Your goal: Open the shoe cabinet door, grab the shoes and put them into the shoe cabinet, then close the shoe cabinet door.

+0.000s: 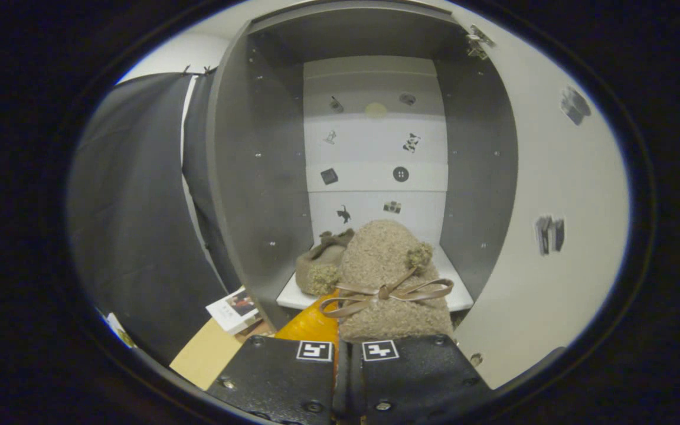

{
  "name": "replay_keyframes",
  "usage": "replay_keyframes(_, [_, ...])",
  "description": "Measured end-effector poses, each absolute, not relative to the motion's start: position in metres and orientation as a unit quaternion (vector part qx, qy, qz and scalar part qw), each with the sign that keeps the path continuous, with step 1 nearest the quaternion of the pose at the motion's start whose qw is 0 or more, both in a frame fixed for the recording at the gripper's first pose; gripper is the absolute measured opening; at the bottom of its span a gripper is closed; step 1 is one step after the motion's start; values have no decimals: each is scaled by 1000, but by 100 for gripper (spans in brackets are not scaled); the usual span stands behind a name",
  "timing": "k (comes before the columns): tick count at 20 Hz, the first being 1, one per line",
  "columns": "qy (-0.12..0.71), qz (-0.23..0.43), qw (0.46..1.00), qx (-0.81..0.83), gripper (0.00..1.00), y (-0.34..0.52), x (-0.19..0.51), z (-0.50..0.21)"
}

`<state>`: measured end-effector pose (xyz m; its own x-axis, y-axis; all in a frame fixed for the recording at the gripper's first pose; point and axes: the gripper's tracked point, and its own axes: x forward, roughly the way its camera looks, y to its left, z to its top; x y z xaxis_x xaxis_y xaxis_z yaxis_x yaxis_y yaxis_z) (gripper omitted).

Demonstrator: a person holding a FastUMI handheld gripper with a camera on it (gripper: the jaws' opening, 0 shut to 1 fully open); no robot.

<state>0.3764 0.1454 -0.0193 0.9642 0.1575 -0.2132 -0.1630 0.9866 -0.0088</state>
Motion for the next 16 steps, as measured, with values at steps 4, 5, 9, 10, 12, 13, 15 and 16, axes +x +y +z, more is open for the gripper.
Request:
replay_keyframes(4, [103, 68, 992, -9, 6, 150, 429, -7])
replay_keyframes(5, [104, 62, 993, -8, 6, 148, 442, -5])
replay_keyframes(9, [115, 41, 992, -8, 6, 142, 502, -10])
replay_keyframes(10, [124, 40, 991, 2, 6, 140, 515, -14])
replay_keyframes(12, [132, 33, 991, 12, 6, 134, 543, -21])
replay_keyframes(13, [136, 30, 990, 14, 6, 132, 555, -27])
replay_keyframes(15, [154, 33, 987, 34, 6, 132, 570, -41])
replay_keyframes(16, [165, 33, 985, 40, 6, 131, 576, -49])
